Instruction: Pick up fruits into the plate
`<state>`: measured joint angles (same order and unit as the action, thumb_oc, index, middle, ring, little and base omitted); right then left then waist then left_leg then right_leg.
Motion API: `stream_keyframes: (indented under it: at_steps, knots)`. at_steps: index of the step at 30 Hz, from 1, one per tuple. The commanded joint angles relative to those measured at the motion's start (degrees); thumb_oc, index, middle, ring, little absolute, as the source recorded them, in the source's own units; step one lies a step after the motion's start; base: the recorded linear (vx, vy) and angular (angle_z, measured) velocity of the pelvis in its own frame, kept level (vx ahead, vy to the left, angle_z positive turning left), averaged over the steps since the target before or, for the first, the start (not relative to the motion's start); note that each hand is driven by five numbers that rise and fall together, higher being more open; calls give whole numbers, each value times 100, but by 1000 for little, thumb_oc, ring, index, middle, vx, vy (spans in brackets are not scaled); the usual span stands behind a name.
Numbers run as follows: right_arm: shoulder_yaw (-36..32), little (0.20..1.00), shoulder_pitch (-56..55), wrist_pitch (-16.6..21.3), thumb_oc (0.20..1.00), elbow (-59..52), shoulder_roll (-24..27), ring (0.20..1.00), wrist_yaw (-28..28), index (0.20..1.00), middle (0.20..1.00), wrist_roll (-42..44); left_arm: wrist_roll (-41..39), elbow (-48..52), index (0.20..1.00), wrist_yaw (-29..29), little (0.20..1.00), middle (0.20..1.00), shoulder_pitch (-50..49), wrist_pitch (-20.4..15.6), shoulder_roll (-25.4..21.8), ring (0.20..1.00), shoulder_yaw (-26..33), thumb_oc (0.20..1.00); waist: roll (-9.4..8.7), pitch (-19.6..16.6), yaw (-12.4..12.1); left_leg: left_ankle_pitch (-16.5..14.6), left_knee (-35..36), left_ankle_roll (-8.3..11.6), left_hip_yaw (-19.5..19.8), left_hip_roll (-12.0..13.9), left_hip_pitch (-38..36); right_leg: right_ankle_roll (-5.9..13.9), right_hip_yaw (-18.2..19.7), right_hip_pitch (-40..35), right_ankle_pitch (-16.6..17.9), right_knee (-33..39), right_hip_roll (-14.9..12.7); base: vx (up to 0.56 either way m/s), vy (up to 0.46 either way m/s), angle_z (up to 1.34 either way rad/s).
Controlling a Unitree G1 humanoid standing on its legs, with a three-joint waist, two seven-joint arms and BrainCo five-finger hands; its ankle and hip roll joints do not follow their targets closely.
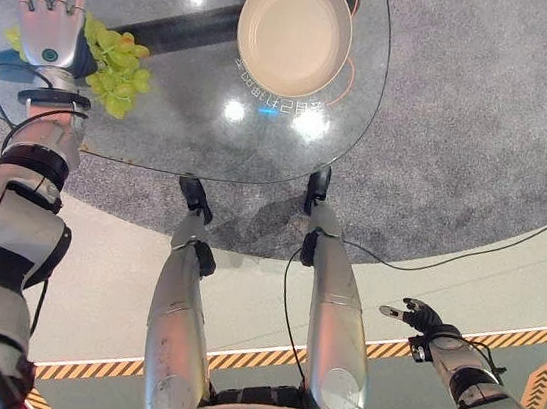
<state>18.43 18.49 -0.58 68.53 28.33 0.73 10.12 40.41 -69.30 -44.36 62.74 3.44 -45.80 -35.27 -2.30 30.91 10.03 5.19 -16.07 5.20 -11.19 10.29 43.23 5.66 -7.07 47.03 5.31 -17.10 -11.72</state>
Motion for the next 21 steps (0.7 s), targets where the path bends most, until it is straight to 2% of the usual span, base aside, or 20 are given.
stream_keyframes:
  at_steps: [1,2,3,13,17,21]
  knots:
    - [58,1000,-501,21,1000,-143,242,1000,-90,1000,1000,135,0,-245,1000,472,1000,1000,194,-42,-437,1000,-41,1000,-205,-112,37,-763,-841,-122,-44,-491,451,-115,54,131,-275,-233,526,17,44,-3]
    - [36,1000,-509,52,1000,-175,253,1000,-123,1000,1000,142,32,-208,1000,743,1000,1000,223,63,-440,1000,-109,1000,-207,-112,44,-765,-837,-130,-45,-499,465,-111,60,146,-265,-224,529,91,53,-6]
    - [45,1000,-557,60,1000,-205,264,1000,-135,1000,1000,162,-2,-197,1000,806,1000,1000,164,117,-427,1000,-148,1000,-190,-112,26,-971,-902,-76,8,-477,359,-55,78,37,-431,-278,556,81,26,-5]
    - [-71,1000,-649,9,1000,-392,398,1000,-204,1000,1000,324,-138,-320,1000,1606,1000,1000,165,105,-592,1000,-392,1000,-213,-112,73,-978,-962,-80,-15,-470,488,-29,60,147,-342,-236,545,8,2,0]
    - [-97,1000,-699,4,1000,-410,412,1000,-203,1000,1000,311,-151,-383,1000,1730,1000,1000,123,83,-617,1000,-409,1000,-223,-112,81,-974,-962,-80,-16,-465,504,-21,60,160,-330,-231,546,0,0,0]
    - [-116,1000,-772,35,1000,-411,429,1000,-173,1000,1000,271,-335,-386,1000,2297,1000,1000,110,-90,-656,1000,-495,1000,-209,-112,84,-969,-964,-79,-21,-461,524,-21,51,172,-327,-220,535,0,0,0]
